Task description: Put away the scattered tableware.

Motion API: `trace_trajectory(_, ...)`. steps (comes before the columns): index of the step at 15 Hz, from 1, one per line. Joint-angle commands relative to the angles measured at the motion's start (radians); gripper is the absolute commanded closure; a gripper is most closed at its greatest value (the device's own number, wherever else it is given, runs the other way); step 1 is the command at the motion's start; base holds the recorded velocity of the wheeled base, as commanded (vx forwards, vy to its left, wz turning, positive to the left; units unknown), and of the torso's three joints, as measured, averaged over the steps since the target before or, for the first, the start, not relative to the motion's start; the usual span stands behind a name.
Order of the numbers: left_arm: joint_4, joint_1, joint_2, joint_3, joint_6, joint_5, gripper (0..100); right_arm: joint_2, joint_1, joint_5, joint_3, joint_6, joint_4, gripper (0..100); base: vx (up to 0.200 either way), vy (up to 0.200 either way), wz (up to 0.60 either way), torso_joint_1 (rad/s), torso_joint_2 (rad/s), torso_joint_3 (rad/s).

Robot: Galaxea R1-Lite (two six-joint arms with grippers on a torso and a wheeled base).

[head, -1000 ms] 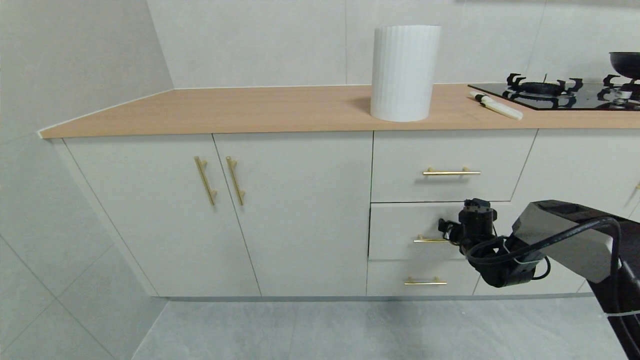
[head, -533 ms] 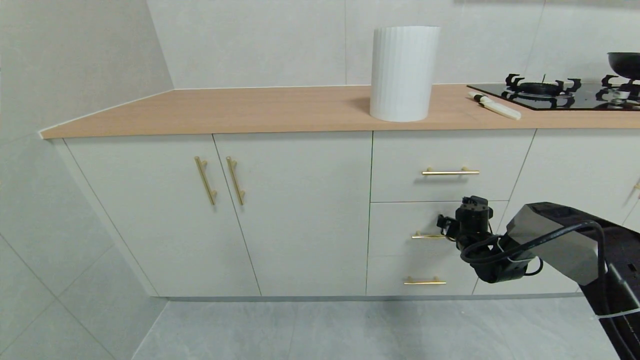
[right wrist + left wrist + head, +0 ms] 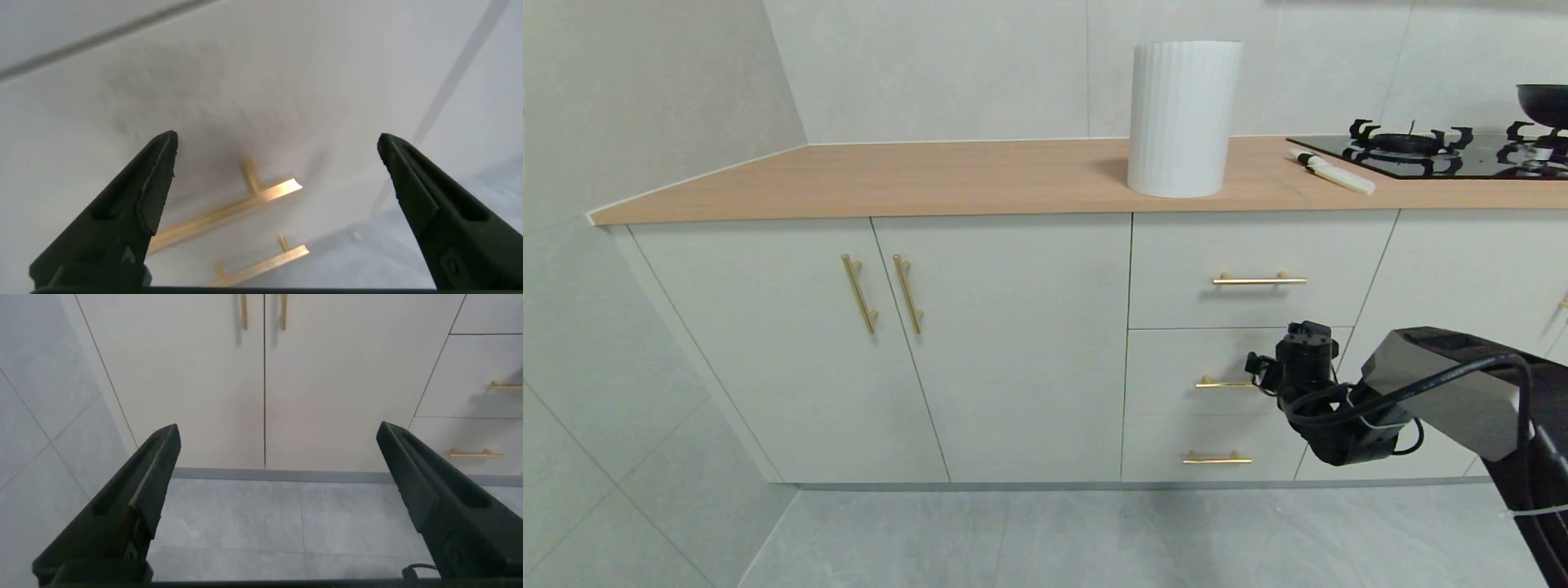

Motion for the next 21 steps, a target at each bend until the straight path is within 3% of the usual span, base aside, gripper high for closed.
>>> trace_trajectory(1,0.0,0.0,0.002,0.0,0.0,0.0,0,-0.152,0.005,0.014,0.145,-0.006,0.004,0,0.0,0.0,0.0,0.0,0.0,0.0)
trace_trajectory(4,0.0,0.0,0.002,0.0,0.0,0.0,0,-0.391,0.007,0.032,0.371,-0.023,0.004,0,0.0,0.0,0.0,0.0,0.0,0.0)
trace_trajectory(8,0.0,0.0,0.002,0.0,0.0,0.0,0,-0.928,0.14,0.003,0.816,-0.039,0.003,0,0.0,0.0,0.0,0.0,0.0,0.0)
trace_trajectory(9,0.0,0.0,0.002,0.0,0.0,0.0,0,-0.96,0.149,0.0,0.835,-0.046,0.003,0,0.0,0.0,0.0,0.0,0.0,0.0)
trace_trajectory(10,-0.001,0.0,0.002,0.0,0.0,0.0,0,-1.181,0.168,-0.002,0.974,-0.138,0.004,0,0.0,0.0,0.0,0.0,0.0,0.0)
trace_trajectory(14,-0.001,0.0,0.002,0.0,0.0,0.0,0,-1.626,0.151,-0.029,1.128,-0.365,0.023,0,0.0,0.0,0.0,0.0,0.0,0.0)
trace_trajectory(17,0.0,0.0,0.002,0.0,0.0,0.0,0,-2.04,0.1,-0.04,1.153,-0.566,0.277,0,0.0,0.0,0.0,0.0,0.0,0.0)
trace_trajectory(18,0.0,0.0,0.002,0.0,0.0,0.0,0,-2.177,0.063,-0.042,1.138,-0.58,0.428,0,0.0,0.0,0.0,0.0,0.0,0.0)
trace_trajectory(21,-0.001,0.0,0.002,0.0,0.0,0.0,0,-2.41,-0.006,-0.04,1.125,-0.588,0.668,0,0.0,0.0,0.0,0.0,0.0,0.0)
